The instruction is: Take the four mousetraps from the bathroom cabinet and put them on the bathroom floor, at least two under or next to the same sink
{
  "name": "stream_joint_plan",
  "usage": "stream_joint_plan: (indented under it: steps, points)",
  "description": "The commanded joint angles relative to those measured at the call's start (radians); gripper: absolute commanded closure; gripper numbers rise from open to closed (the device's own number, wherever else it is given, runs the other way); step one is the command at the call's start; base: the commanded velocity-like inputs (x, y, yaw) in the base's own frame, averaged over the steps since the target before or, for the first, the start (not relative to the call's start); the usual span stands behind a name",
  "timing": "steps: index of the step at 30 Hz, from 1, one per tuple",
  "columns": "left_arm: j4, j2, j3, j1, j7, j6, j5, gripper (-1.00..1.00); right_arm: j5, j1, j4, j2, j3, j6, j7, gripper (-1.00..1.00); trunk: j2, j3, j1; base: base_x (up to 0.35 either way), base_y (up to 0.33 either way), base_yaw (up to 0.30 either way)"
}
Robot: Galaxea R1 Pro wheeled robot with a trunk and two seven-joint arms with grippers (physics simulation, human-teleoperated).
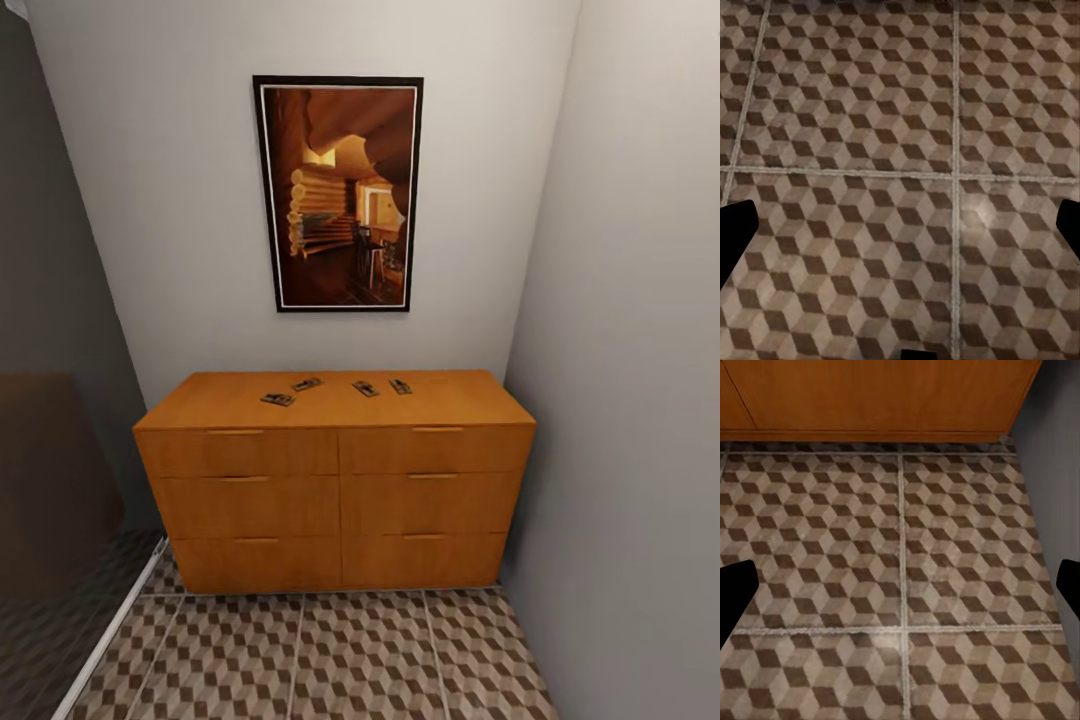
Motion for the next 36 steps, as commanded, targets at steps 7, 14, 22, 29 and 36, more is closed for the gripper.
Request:
stream_joint_plan:
  steps: [7, 14, 22, 29, 36]
  points:
    - [-0.001, 0.0, 0.0, 0.0, 0.003, -0.001, -0.002, -1.0, 0.003, -0.001, 0.001, 0.0, -0.001, -0.003, 0.0, -1.0, 0.0, 0.0, 0.0, 0.015, 0.0, -0.022]
    - [-0.001, 0.0, 0.0, 0.0, 0.003, -0.001, -0.002, -1.0, 0.003, -0.001, 0.001, 0.0, -0.001, -0.003, 0.0, -1.0, 0.0, 0.0, 0.0, 0.001, 0.0, -0.002]
    - [-0.001, 0.0, 0.0, 0.0, 0.003, -0.001, -0.002, -1.0, 0.004, -0.001, 0.001, 0.0, -0.001, -0.003, 0.0, -1.0, 0.0, 0.0, 0.0, 0.0, 0.0, 0.0]
    - [-0.001, 0.0, 0.0, 0.0, 0.003, -0.001, -0.002, -1.0, 0.004, -0.001, 0.001, 0.0, -0.001, -0.003, 0.0, -1.0, 0.0, 0.0, 0.0, 0.0, 0.0, 0.0]
    - [-0.001, 0.0, 0.0, 0.0, 0.003, -0.001, -0.002, -1.0, 0.004, -0.001, 0.001, 0.0, -0.001, -0.003, 0.0, -1.0, 0.0, 0.0, 0.0, 0.0, 0.0, 0.0]
